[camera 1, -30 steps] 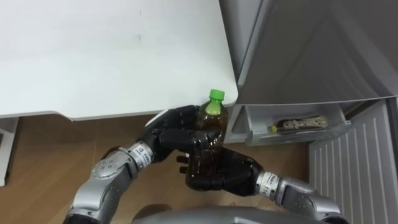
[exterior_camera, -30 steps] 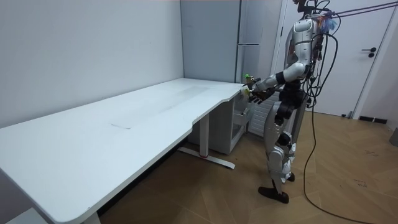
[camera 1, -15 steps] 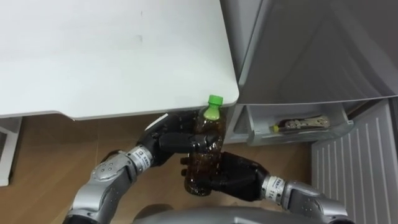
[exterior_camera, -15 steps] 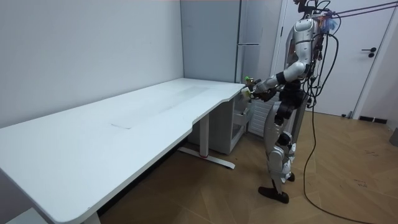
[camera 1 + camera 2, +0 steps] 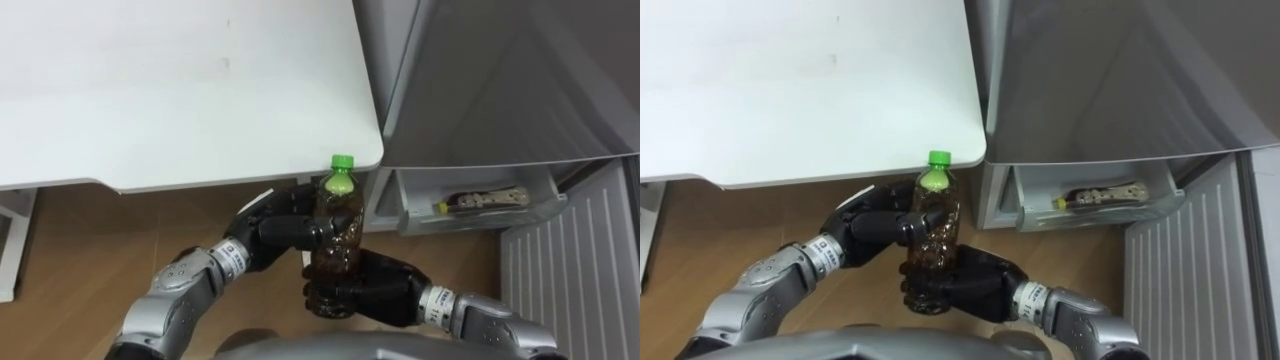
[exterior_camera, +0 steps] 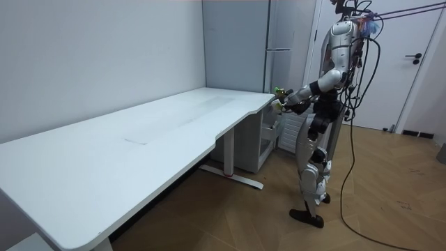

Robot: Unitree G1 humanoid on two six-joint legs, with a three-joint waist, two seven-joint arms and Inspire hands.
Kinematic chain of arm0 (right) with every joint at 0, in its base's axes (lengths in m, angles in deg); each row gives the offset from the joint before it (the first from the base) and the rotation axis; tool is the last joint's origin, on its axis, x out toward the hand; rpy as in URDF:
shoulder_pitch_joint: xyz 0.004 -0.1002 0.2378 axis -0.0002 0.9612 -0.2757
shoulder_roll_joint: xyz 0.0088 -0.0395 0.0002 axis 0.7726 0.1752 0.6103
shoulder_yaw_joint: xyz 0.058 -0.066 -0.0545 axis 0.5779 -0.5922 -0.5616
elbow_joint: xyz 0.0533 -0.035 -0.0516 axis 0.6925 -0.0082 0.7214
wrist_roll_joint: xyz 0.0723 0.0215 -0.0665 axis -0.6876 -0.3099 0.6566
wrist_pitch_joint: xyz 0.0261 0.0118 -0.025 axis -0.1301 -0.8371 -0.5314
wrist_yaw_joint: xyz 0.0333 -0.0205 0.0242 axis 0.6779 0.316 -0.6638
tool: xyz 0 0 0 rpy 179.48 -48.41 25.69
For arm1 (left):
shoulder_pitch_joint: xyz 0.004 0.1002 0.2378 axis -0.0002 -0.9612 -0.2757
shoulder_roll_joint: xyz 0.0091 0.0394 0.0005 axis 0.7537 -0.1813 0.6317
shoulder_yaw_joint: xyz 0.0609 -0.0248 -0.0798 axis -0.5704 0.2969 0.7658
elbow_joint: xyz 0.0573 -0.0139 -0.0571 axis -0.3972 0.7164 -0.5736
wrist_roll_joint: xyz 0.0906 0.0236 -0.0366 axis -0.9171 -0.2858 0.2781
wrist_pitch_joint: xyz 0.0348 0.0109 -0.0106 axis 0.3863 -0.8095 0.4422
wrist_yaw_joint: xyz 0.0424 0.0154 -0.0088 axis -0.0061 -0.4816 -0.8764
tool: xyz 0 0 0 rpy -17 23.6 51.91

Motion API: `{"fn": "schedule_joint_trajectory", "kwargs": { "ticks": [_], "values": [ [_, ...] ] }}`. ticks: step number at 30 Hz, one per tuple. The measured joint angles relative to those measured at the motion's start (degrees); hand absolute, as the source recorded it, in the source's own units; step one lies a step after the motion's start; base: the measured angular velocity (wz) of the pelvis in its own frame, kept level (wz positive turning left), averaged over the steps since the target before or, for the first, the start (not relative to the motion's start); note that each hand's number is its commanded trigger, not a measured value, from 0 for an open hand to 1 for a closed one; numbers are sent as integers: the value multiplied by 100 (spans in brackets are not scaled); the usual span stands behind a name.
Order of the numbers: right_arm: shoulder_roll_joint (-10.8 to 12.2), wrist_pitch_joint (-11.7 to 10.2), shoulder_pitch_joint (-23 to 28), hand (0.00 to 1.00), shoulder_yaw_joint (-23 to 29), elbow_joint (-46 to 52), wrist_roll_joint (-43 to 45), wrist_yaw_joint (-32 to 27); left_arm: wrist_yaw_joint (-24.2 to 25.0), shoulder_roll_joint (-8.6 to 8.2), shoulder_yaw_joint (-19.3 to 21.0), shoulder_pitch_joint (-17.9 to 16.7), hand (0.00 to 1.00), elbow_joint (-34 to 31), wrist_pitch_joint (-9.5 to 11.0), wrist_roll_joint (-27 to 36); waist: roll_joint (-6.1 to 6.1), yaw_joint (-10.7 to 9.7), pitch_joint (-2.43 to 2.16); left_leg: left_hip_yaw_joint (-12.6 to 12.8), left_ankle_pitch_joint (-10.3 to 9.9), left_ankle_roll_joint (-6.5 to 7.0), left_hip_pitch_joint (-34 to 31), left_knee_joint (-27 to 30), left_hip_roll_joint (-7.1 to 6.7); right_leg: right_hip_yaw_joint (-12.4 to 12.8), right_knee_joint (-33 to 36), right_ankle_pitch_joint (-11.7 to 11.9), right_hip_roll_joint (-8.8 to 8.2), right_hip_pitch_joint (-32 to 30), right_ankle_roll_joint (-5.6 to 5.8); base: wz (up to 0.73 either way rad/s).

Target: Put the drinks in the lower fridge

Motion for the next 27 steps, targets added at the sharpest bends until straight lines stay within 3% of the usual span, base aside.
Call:
{"fn": "schedule_joint_trajectory", "kwargs": {
  "ticks": [1, 11, 17, 22, 27],
  "values": [
    [-2, 2, 1, 100, -1, 0, 0, 0, 0, 0, 1, 5, 0, 0, 0, 1, -1, -3, 0, 0, 0, 0, 0, 2, 1, -1, 3, 0, 0, 0, 0, 0],
    [-28, 2, -1, 100, 55, -40, -12, -21, 4, 9, 14, 28, 0, -78, -1, -6, -14, 5, -2, -4, 0, 0, -15, 74, 2, -5, 6, 0, 0, 3, -1, 0],
    [-23, -7, -29, 100, 198, -32, -248, -20, 5, 165, -4, 28, 0, -531, -13, -24, -40, -19, -9, -4, 0, 0, 7, 88, 2, 7, 14, 1, -2, 3, -2, 0],
    [-13, -6, -23, 100, 173, -275, -193, -25, 6, 187, -11, 28, 0, -650, -56, -26, -100, -18, 32, 14, -1, 0, -10, 89, 13, 26, 14, 13, 7, 0, -20, 0],
    [-12, -74, -27, 100, 166, -373, -140, -23, 5, 298, -12, 28, 0, -891, -183, -76, -92, -32, 40, 22, -3, 1, -112, 132, 36, 59, 14, 41, 32, -93, -49, -2]
  ]
}}
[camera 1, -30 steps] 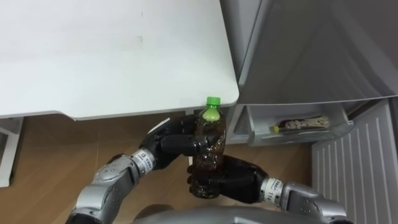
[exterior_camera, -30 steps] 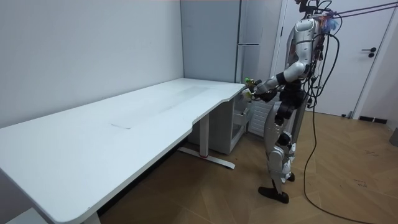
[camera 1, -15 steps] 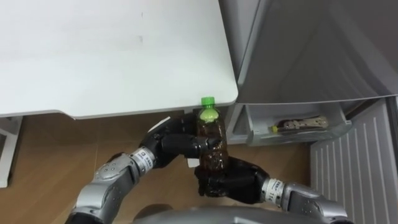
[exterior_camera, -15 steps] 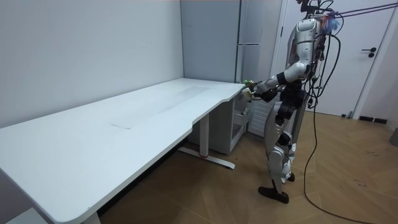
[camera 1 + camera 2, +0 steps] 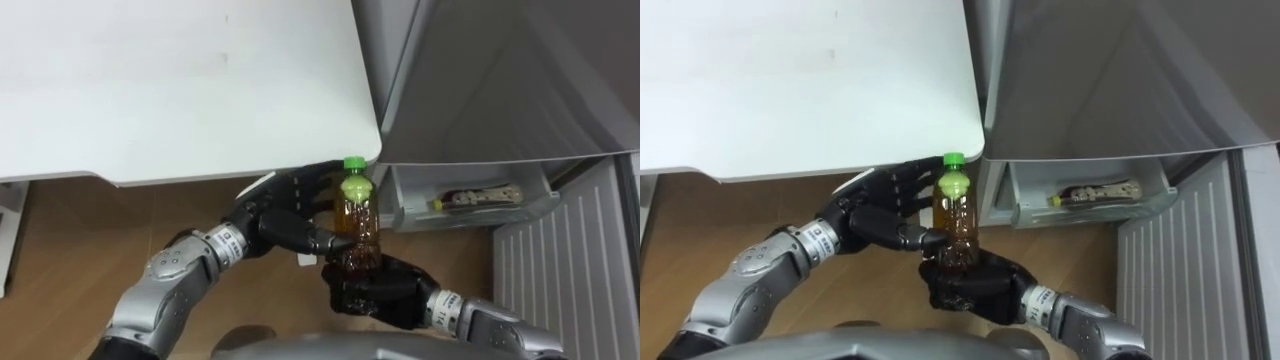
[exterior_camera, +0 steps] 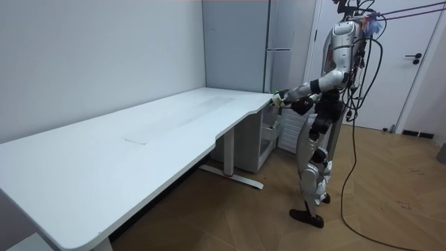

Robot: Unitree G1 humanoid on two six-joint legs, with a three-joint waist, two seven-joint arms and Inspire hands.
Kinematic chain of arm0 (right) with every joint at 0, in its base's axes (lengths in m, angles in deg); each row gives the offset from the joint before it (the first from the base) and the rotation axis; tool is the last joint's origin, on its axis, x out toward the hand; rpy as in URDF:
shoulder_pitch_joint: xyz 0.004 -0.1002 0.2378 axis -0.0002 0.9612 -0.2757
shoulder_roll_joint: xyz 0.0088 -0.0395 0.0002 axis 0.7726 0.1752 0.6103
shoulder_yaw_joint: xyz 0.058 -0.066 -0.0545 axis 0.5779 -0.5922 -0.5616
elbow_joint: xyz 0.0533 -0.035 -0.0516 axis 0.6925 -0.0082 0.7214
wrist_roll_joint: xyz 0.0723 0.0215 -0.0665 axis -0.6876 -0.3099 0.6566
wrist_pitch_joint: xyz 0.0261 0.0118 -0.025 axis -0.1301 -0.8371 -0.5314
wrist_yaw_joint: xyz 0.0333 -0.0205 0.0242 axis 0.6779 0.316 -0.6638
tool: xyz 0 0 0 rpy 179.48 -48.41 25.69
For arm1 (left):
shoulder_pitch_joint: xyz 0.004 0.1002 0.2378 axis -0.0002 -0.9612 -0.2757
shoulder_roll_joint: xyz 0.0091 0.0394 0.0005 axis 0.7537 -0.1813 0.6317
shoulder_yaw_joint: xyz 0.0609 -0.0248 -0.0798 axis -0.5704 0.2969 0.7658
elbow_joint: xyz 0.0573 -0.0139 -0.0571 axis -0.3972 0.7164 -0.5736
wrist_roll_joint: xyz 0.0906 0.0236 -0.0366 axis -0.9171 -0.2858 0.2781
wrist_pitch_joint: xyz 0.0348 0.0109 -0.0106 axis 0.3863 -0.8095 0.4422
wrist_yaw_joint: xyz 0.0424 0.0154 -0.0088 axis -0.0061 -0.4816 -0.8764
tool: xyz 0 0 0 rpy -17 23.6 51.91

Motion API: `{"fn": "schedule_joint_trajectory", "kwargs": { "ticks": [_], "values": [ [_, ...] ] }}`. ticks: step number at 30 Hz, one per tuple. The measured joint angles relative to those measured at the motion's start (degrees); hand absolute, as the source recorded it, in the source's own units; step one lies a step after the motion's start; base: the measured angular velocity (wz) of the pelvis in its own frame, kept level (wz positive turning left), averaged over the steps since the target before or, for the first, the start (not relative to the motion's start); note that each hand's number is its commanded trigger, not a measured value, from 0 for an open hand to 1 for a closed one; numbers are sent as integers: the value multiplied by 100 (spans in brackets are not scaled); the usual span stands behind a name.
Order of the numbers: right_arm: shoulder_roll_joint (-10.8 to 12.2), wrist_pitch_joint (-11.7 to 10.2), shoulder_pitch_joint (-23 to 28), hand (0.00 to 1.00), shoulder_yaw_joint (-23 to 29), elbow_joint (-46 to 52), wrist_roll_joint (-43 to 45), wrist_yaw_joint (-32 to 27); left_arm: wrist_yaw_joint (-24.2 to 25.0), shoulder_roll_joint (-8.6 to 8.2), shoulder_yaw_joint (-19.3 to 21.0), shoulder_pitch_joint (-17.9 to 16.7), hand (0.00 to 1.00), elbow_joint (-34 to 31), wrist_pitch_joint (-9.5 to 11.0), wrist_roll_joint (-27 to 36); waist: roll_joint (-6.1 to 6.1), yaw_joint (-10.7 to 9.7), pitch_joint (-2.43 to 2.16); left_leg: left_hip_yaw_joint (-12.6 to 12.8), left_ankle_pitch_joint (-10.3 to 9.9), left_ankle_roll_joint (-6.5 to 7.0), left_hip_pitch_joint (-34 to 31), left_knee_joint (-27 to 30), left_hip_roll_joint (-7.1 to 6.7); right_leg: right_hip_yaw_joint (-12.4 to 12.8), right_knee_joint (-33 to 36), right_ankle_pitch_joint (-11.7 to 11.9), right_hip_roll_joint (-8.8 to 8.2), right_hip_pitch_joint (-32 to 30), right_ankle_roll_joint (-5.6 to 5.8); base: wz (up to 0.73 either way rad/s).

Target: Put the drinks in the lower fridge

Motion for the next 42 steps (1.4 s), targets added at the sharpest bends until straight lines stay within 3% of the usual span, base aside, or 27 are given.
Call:
{"fn": "schedule_joint_trajectory", "kwargs": {
  "ticks": [2, 9, 14, 17, 19, 20, 21, 22, 23, 24, 31, 35, 38, 42],
  "values": [
    [-10, 0, 16, 100, 1, 0, 101, 1, 0, 37, 0, 0, 0, -55, -19, -65, 14, -6, 6, -8, 0, 0, -1, 46, 4, -10, -4, 2, 2, 7, -2, 2],
    [-46, 11, 14, 100, 34, -22, 192, 24, -1, 391, -2, 0, 0, -774, -573, -286, 65, -6, 38, -45, 0, -2, -37, 86, 11, -52, -4, 11, 5, 3, -12, 2],
    [-6, 11, 22, 100, 154, -257, 297, 69, -27, 541, 10, 0, 0, -1209, -681, -854, 125, 13, 59, -108, 0, -3, -101, 143, 18, -113, -6, 19, 11, -18, -22, 6],
    [-6, 16, 141, 100, 302, -121, 378, 81, -42, 655, 305, 0, 0, -1908, -704, -868, 143, 121, 53, -98, -6, -17, -220, 210, 55, -88, 4, 43, 46, -121, -52, -1],
    [-21, 15, 146, 100, 293, -106, 375, 81, -145, 516, 650, 56, 0, -2653, -423, -534, 160, 160, 40, -105, -6, -17, -222, 227, 55, -108, -2, 50, 45, -97, -47, 3],
    [-65, 15, 147, 100, 293, -88, 389, 76, -295, 317, 827, 227, 0, -3005, -22, -113, 200, 184, 5, -102, -6, -15, -183, 200, 42, -114, -6, 54, 30, -62, -39, 0],
    [-79, 16, 150, 100, 294, -52, 413, 71, -354, 197, 899, 310, 0, -3146, 190, 120, 225, 199, -16, -89, -5, -14, -160, 159, 38, -107, -7, 55, 24, -45, -36, -8],
    [-109, 10, 184, 100, 299, 65, 468, 66, -402, 14, 1011, 446, 0, -3362, 550, 523, 269, 260, -42, -38, -1, -10, -45, 81, 30, -64, -13, 50, 15, 31, -27, -22],
    [-100, -10, 252, 100, 298, 126, 508, 73, -392, -78, 1100, 515, 0, -3504, 759, 836, 245, 297, -48, 26, 24, -16, 136, -61, 20, -39, -18, 38, 0, 130, -8, -21],
    [-89, -12, 299, 100, 311, 123, 537, 76, -379, -112, 1184, 517, 0, -3600, 830, 1061, 255, 291, -83, 40, 49, -18, 316, -191, -7, -34, -32, -2, -21, 245, 10, -11],
    [-56, -16, 468, 100, 415, 120, 898, 51, -353, -114, 1283, 514, 0, -3746, 849, 1263, 135, 364, -121, -30, 71, -29, 435, -228, -42, -84, -108, -81, -27, 378, 19, 6],
    [-29, -16, 481, 100, 423, 120, 1122, 48, -361, -122, 1435, 515, 0, -3852, 850, 1264, 40, 457, -84, -35, 72, -28, 487, -232, -48, -69, -117, -79, -28, 420, 19, 0],
    [47, -43, 481, 100, 536, 121, 1295, 5, -391, -140, 1652, 516, 0, -3853, 861, 1267, 85, 477, -57, -39, 70, -28, 519, -245, -50, -72, -117, -78, -29, 450, 20, 0],
    [64, -71, 502, 100, 594, 119, 1348, -7, -504, -320, 1985, 515, 0, -3922, 930, 1329, 223, 494, -50, -35, 71, -29, 514, -283, -41, -82, -110, -77, -23, 452, 19, 0]
  ]
}}
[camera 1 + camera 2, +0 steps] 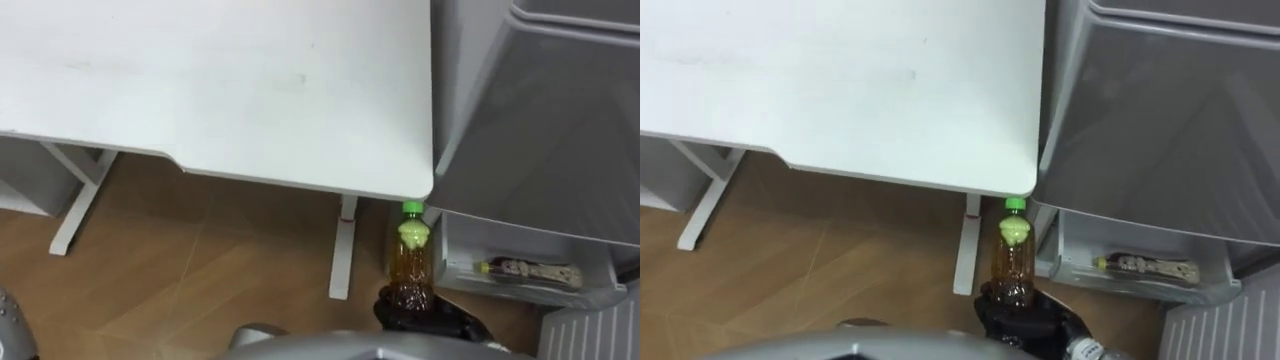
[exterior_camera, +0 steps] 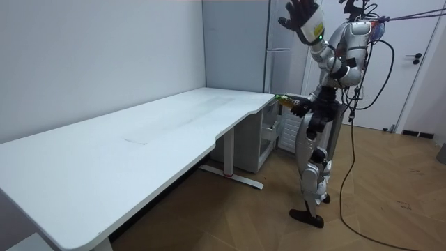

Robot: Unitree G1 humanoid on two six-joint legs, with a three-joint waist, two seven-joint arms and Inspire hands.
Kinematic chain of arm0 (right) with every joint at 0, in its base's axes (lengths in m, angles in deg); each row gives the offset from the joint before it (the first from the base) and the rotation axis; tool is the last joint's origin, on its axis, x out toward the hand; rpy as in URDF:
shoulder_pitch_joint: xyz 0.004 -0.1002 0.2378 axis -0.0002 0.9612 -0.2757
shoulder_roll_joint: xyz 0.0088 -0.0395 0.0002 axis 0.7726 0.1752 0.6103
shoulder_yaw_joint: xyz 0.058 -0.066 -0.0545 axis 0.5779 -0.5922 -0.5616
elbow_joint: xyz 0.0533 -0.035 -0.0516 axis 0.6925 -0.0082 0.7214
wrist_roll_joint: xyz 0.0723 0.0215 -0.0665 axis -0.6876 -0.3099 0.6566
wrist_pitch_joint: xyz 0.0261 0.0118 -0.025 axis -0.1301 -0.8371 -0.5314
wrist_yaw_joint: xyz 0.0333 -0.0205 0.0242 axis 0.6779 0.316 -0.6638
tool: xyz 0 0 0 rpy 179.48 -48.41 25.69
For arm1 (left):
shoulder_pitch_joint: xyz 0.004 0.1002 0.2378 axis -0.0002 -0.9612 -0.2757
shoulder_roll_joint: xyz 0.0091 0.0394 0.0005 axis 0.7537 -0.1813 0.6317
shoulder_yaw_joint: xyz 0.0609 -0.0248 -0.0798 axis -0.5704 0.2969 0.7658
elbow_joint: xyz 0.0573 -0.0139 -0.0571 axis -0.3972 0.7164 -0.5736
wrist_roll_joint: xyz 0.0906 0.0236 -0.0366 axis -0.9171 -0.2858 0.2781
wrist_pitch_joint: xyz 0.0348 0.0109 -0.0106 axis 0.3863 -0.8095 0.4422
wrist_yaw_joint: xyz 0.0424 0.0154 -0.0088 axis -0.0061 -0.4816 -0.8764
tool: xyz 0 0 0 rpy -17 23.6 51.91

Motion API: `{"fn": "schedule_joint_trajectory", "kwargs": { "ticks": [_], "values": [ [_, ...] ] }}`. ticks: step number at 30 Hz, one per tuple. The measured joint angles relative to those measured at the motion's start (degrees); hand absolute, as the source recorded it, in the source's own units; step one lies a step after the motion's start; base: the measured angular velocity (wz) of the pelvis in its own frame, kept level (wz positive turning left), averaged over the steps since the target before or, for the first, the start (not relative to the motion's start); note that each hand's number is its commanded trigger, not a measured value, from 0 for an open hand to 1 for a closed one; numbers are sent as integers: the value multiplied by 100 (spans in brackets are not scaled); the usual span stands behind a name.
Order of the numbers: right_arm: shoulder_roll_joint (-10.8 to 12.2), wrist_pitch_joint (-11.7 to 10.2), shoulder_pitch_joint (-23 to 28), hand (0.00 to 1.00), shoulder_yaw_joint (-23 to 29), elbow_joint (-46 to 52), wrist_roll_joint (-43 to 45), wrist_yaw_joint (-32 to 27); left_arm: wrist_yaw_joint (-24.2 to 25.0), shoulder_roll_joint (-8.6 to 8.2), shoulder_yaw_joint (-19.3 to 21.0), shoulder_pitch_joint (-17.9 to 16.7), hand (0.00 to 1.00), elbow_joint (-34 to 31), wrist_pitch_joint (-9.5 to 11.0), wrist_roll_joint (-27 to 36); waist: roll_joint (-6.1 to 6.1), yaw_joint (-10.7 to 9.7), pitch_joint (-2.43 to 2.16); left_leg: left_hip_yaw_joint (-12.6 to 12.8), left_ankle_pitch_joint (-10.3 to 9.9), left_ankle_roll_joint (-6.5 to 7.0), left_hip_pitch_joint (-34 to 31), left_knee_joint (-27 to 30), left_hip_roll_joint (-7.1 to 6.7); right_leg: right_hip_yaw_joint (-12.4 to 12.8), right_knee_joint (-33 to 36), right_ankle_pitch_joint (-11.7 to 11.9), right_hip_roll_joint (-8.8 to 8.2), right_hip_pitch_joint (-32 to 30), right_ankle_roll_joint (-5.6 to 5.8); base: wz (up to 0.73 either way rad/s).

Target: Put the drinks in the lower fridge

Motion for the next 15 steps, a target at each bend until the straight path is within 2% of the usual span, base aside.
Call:
{"fn": "schedule_joint_trajectory", "kwargs": {
  "ticks": [4, 8, 10, 12, 15],
  "values": [
    [33, 23, -15, 100, -163, 62, -85, -181, -383, -15, -389, -297, 0, 888, -71, 18, -62, 32, 6, -16, 0, 0, 11, -50, 0, 3, -6, -1, 0, -11, 1, 0],
    [43, 119, 1, 100, -506, 174, -399, -441, -475, -24, -1147, -681, 0, 1920, -191, 631, -122, 75, 7, 9, 0, 0, 28, -46, 6, 8, -42, 8, 9, 6, -7, -2],
    [49, 132, -15, 100, -623, 178, -493, -504, -432, -21, -1485, -776, 0, 2506, -224, 1001, -151, 86, 7, 18, 0, -1, 19, -58, 6, 8, -52, 12, 10, -7, -8, 0],
    [47, 159, -23, 100, -756, 184, -574, -585, -320, -24, -1856, -925, 0, 3138, -362, 1428, -221, 89, 6, 25, 0, -1, 25, -82, 7, 11, -70, 13, 14, -4, -7, 0],
    [14, 253, -45, 100, -869, 192, -711, -630, -60, -15, -2156, -982, 0, 3889, -422, 1860, -275, 109, 8, 57, 0, -1, 40, -115, 9, 24, -61, 19, 15, 0, -3, -3]
  ]
}}
